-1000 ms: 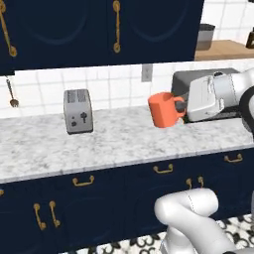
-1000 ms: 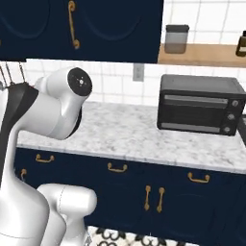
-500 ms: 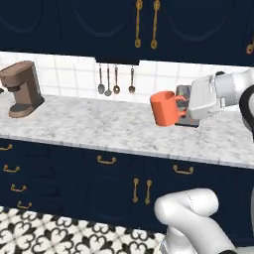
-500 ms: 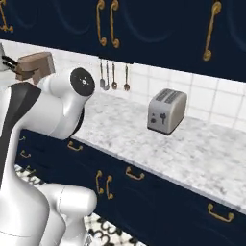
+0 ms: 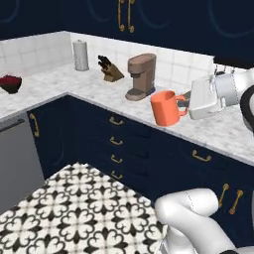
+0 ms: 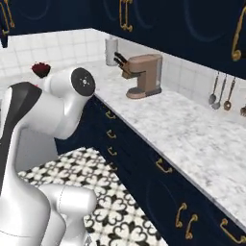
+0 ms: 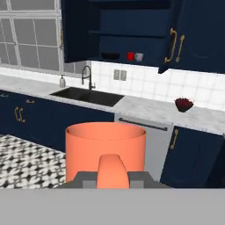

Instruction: Gather all objects into one cabinet and sort the glasses and bowls to opposite sides.

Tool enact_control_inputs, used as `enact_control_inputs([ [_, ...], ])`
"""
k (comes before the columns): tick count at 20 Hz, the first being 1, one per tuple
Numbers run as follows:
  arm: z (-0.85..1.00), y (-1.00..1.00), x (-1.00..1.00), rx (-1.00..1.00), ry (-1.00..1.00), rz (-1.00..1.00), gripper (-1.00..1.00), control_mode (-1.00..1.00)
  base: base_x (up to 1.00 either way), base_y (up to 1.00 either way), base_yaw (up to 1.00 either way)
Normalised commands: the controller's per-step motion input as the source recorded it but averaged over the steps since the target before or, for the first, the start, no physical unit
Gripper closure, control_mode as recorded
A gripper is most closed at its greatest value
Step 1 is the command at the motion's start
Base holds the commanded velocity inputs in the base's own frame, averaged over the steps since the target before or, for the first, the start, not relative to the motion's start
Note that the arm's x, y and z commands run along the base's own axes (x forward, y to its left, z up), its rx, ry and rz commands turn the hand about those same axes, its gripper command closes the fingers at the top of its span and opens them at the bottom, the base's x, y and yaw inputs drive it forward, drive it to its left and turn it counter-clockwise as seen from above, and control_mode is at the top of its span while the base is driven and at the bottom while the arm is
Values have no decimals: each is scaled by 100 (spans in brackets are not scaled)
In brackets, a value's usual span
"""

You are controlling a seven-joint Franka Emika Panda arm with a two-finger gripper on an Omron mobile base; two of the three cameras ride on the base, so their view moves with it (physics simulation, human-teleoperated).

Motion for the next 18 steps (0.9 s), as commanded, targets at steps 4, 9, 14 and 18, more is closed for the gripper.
enact_control_inputs([
  [4,0,0,0,0,0,0,100,100,36,97,57],
  [9,0,0,0,0,0,0,100,100,45,95,54],
  [14,0,0,0,0,0,0,100,100,89,99,33],
  [18,0,0,0,0,0,0,100,100,100,100,11],
])
